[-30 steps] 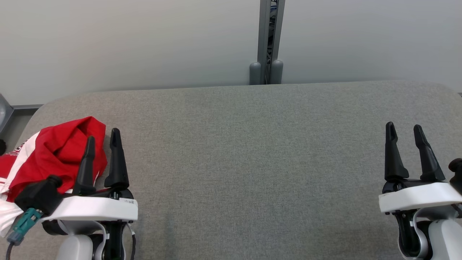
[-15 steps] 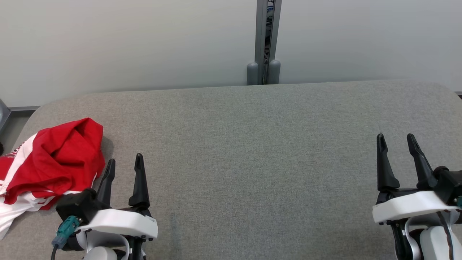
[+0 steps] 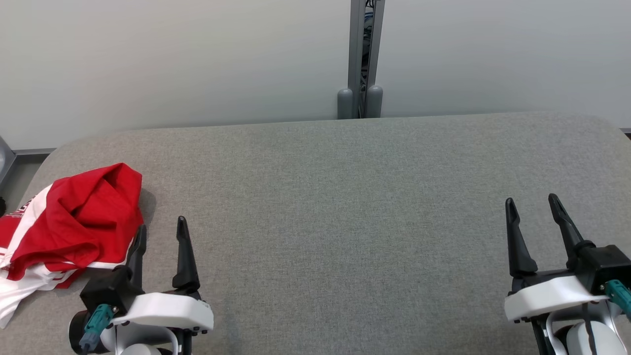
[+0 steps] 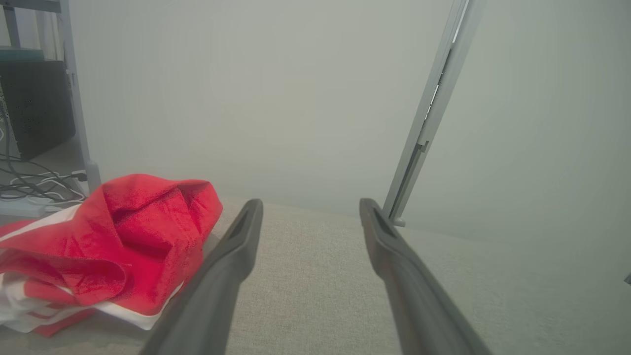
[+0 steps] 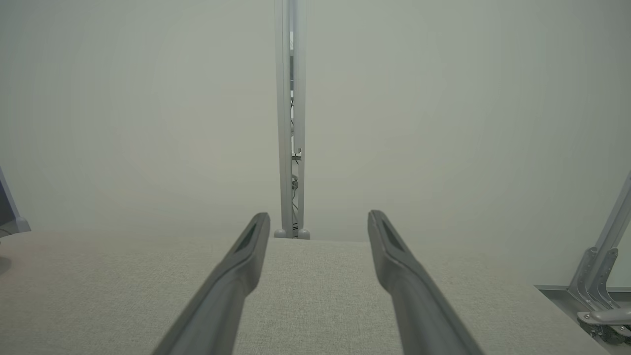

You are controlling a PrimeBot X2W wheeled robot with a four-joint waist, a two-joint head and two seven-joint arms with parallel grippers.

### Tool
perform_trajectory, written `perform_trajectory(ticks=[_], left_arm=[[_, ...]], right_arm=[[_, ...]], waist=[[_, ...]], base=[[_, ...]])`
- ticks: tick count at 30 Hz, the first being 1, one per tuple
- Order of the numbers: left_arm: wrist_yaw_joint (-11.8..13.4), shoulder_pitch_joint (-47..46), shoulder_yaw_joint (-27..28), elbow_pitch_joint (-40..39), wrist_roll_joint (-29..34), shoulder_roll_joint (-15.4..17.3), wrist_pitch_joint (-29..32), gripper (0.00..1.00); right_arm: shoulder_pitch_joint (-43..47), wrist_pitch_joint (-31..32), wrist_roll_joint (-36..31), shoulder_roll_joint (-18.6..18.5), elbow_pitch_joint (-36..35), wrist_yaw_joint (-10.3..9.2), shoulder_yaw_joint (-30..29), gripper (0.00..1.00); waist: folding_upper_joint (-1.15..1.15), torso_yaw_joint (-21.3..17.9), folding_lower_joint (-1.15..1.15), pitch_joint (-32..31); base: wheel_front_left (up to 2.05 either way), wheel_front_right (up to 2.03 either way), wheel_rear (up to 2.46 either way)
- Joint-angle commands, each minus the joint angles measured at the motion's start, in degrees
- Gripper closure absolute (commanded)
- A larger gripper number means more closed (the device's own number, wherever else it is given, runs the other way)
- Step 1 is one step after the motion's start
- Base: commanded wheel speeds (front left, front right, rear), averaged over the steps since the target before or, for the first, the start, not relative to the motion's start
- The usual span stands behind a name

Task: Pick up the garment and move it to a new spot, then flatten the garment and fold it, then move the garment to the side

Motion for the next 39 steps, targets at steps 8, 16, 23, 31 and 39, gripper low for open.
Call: perform_trajectory(ticks=[8, 16, 23, 31, 39], left_arm=[[1.43, 1.4, 0.51, -0.65, 2.5, 0.36, -1.44, 0.0], [-0.13, 2.3, -1.4, 0.46, 4.34, 0.38, -2.42, 0.0], [-2.42, 2.31, -2.8, 1.3, 5.77, 0.4, -3.29, 0.0], [-3.21, 2.18, -2.67, 1.46, 4.84, 0.4, -3.16, 0.0], [-3.48, 1.96, -2.38, 3.57, 2.05, 0.4, -3.14, 0.0]], right_arm=[[1.74, -1.19, -5.13, -0.08, -0.69, 0.27, -0.42, 0.0], [2.18, -1.87, -7.59, 0.09, -1.11, 0.27, -0.86, 0.0], [2.82, -2.45, -9.47, 0.2, -1.16, 0.22, -1.73, 0.0], [2.63, -2.27, -7.28, 0.31, -0.14, 0.22, -2.24, 0.0], [2.43, -2.27, -6.95, 0.31, -0.04, 0.22, -2.07, 0.0]], waist=[[0.0, 0.11, 0.0, -0.46], [0.0, -0.02, 0.0, -0.66], [0.0, -0.09, 0.0, -0.8], [0.0, -0.24, 0.0, -0.81], [0.0, -0.35, 0.0, -0.66]], base=[[0.0, 0.0, 0.0], [0.0, 0.0, 0.0], [0.0, 0.0, 0.0], [0.0, 0.0, 0.0], [0.0, 0.0, 0.0]])
